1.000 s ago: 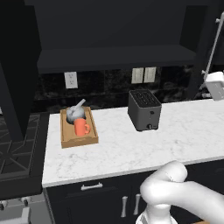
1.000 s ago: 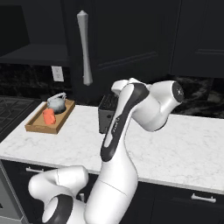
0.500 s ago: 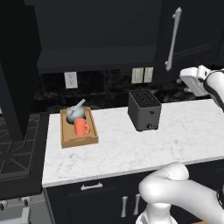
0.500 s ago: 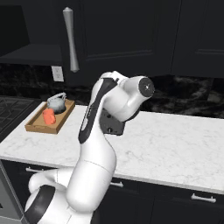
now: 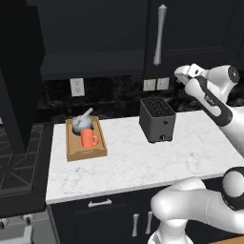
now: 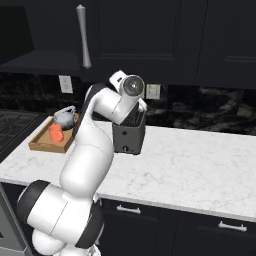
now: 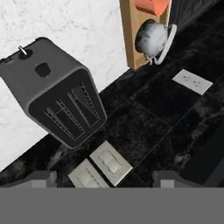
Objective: Pick the kettle from the counter and place it on the tray. Then pick the mug from the cabinet and place it on the tray. Then close the cabinet doors.
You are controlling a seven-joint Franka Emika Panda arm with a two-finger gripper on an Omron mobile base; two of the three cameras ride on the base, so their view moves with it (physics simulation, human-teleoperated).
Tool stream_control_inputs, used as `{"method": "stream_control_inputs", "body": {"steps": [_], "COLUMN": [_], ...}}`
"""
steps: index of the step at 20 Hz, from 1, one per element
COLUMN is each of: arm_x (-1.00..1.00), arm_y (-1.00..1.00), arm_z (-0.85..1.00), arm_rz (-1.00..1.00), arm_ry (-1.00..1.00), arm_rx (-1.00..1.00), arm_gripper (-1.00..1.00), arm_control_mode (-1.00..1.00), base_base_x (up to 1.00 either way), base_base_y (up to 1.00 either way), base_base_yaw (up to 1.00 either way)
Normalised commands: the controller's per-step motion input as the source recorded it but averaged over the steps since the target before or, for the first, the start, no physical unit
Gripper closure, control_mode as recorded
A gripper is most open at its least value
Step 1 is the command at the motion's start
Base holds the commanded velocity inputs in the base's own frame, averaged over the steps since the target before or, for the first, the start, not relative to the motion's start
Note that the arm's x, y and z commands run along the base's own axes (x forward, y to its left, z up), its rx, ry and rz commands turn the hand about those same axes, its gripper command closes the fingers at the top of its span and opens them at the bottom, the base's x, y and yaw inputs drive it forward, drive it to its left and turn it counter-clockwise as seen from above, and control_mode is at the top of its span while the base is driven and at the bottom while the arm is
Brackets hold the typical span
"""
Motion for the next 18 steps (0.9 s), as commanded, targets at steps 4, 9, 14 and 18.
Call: {"method": "stream_control_inputs", "body": {"steps": [4,9,14,18], "arm_x": [0.76,0.72,0.64,0.41], "arm_y": [0.47,0.43,0.39,0.38], "arm_z": [0.14,0.17,0.07,0.00], "arm_rz": [-0.31,-0.31,-0.29,-0.28], "arm_ry": [0.08,0.07,0.10,0.24], "arm_rx": [-0.04,-0.03,0.00,0.00], "arm_gripper": [-1.00,-1.00,-1.00,-1.00], "arm_control_mode": [-1.00,-1.00,-1.00,-1.00], "base_base_x": [0.00,0.00,0.00,0.00], "base_base_y": [0.00,0.00,0.00,0.00], "base_base_yaw": [0.00,0.00,0.00,0.00]}}
